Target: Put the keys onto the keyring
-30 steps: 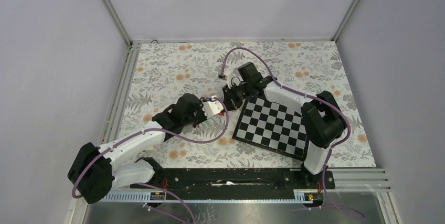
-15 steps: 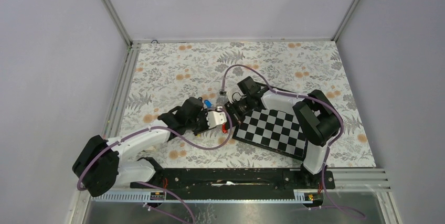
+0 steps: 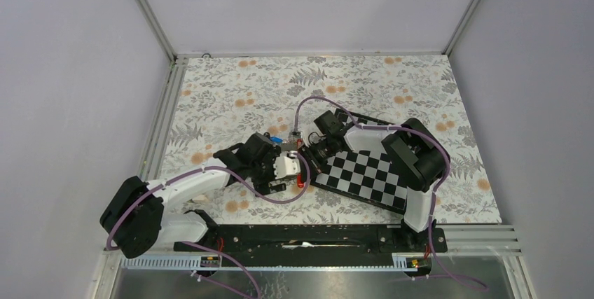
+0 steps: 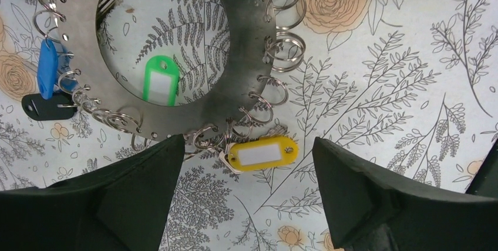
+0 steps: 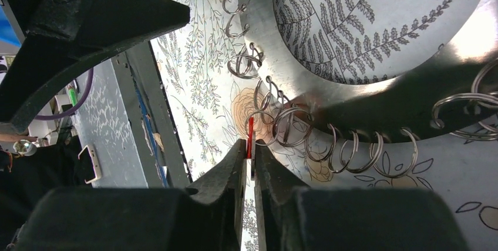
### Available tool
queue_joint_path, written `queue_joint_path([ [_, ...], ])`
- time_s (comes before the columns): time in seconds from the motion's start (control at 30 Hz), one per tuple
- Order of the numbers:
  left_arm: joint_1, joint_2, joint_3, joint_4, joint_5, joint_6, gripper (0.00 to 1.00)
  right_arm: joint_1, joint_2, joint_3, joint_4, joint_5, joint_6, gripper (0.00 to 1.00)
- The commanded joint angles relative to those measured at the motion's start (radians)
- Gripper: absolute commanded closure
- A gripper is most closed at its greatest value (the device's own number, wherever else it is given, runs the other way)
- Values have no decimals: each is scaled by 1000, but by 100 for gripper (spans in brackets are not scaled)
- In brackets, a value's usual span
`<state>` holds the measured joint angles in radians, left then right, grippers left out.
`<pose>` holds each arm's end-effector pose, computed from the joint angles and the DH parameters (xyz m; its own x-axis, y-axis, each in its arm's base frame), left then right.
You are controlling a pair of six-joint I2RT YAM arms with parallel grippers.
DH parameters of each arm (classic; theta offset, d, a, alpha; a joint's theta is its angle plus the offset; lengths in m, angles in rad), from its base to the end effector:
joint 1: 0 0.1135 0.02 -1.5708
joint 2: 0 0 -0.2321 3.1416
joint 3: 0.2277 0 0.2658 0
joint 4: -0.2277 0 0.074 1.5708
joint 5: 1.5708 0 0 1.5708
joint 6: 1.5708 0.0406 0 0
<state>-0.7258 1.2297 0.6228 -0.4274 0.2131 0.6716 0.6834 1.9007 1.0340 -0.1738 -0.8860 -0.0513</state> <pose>0.1793 -0.1706 0.1361 -0.0493 0.8568 -0.5132 0.9712 0.1611 0.1757 0.2585 0.2510 0.0886 -0.6320 -0.5565 -0.5394 -0.7365 0.2149 0.6414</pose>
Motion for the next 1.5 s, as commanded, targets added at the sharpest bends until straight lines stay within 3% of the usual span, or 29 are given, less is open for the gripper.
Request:
queue_joint_path([
  [0.0,-3,5,60,-33,-24,19,8,16,24,-2,22,-42,6,82],
  [0.13,-3,-20,63,-48,-46,30,2,15,22,-15,18,-33,-2,78],
  [0.37,-1,-68,70,-74,-81,60,1,25,-5,-34,-29,5,-62,71],
  [0.9,17,-158,78,-76,-132,88,1,25,-179,-66,-59,103,-132,24],
  [1.23,22,-181,83,-67,-155,87,1,27,-251,-79,-59,157,-164,13],
  [1.47,58,-235,83,14,-130,40,1,20,-367,-65,-64,289,-204,0],
])
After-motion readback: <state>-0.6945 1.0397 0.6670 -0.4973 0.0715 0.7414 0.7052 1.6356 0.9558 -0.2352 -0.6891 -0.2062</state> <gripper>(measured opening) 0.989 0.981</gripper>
